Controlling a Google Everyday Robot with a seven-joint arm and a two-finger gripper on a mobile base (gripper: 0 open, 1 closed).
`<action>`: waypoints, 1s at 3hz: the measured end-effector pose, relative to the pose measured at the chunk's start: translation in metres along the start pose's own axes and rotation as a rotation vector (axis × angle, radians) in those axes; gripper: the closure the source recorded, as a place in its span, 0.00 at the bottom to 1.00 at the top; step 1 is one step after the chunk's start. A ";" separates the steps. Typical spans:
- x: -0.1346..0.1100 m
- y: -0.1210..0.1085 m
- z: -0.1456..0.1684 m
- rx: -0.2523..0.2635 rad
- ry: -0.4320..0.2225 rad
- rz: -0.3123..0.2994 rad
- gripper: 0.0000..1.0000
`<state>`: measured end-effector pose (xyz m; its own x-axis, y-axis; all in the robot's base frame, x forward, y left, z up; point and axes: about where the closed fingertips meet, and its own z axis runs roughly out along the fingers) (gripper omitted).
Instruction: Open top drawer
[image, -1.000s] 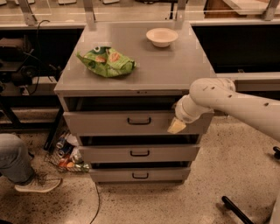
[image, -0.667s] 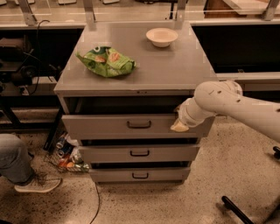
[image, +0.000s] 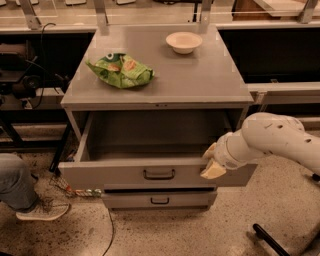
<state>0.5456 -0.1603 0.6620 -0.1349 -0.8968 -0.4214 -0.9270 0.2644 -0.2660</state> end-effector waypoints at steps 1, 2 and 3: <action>0.001 0.003 -0.002 -0.002 0.005 0.001 1.00; 0.010 0.023 -0.014 -0.016 0.045 0.012 1.00; 0.018 0.043 -0.030 -0.018 0.068 0.056 1.00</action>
Offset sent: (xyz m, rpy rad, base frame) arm -0.0586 -0.0185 0.0064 -0.0752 0.0643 -0.0375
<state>0.4933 -0.1754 0.6689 -0.2099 -0.9030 -0.3749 -0.9234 0.3091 -0.2276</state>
